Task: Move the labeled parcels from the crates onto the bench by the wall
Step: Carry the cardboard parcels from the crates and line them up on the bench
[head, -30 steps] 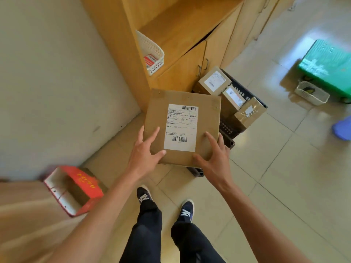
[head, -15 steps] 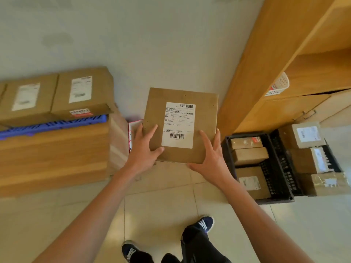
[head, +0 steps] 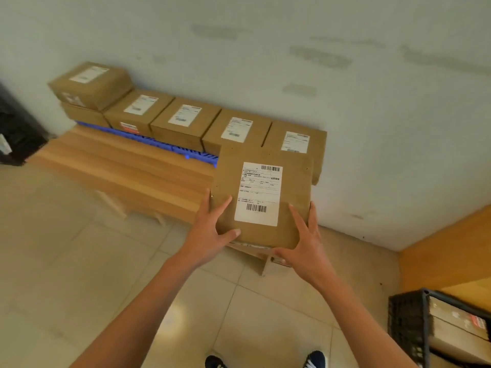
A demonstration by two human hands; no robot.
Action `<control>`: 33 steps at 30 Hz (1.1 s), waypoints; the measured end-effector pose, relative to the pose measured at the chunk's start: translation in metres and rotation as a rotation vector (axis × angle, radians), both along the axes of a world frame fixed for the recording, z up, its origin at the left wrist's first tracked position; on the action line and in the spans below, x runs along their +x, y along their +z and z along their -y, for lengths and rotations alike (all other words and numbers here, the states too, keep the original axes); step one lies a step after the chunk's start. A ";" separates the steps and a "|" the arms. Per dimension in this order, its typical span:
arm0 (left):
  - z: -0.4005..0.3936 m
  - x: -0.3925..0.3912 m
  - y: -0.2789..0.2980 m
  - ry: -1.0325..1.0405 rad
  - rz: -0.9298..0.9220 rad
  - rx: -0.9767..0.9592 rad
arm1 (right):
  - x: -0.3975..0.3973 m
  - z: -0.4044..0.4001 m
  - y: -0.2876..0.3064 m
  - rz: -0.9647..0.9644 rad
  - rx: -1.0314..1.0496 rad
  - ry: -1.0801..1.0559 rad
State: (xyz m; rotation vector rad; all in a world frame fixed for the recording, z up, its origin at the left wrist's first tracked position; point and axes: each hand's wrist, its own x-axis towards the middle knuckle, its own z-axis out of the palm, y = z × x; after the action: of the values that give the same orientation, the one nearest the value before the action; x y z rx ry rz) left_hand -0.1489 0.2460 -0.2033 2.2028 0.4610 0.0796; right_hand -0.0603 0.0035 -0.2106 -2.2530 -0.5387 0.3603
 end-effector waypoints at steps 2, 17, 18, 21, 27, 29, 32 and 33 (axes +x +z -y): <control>-0.036 -0.022 0.006 0.033 -0.003 -0.030 | -0.008 -0.040 0.007 0.010 -0.013 0.051; -0.235 -0.047 0.004 0.213 -0.083 0.099 | 0.025 -0.265 0.002 0.114 -0.073 0.372; -0.251 -0.038 0.005 0.219 -0.084 0.101 | 0.034 -0.281 0.001 0.116 -0.059 0.368; -0.297 -0.012 0.011 0.228 -0.093 0.119 | 0.061 -0.327 0.000 0.101 -0.040 0.363; -0.384 0.028 0.024 0.294 -0.009 0.159 | 0.108 -0.420 0.009 0.039 -0.020 0.361; -0.411 0.038 0.025 0.312 0.031 0.160 | 0.118 -0.450 0.013 0.031 -0.023 0.355; -0.456 0.054 0.024 0.292 0.037 0.192 | 0.131 -0.492 0.015 0.039 -0.013 0.345; -0.472 0.060 0.024 0.282 0.031 0.204 | 0.137 -0.507 0.015 0.034 -0.016 0.335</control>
State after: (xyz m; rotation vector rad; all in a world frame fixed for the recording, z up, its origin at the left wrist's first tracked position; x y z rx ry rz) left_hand -0.0885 0.7179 -0.1797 2.3165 0.7729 0.3234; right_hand 0.0764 0.5106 -0.1957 -2.1866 -0.9378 0.4952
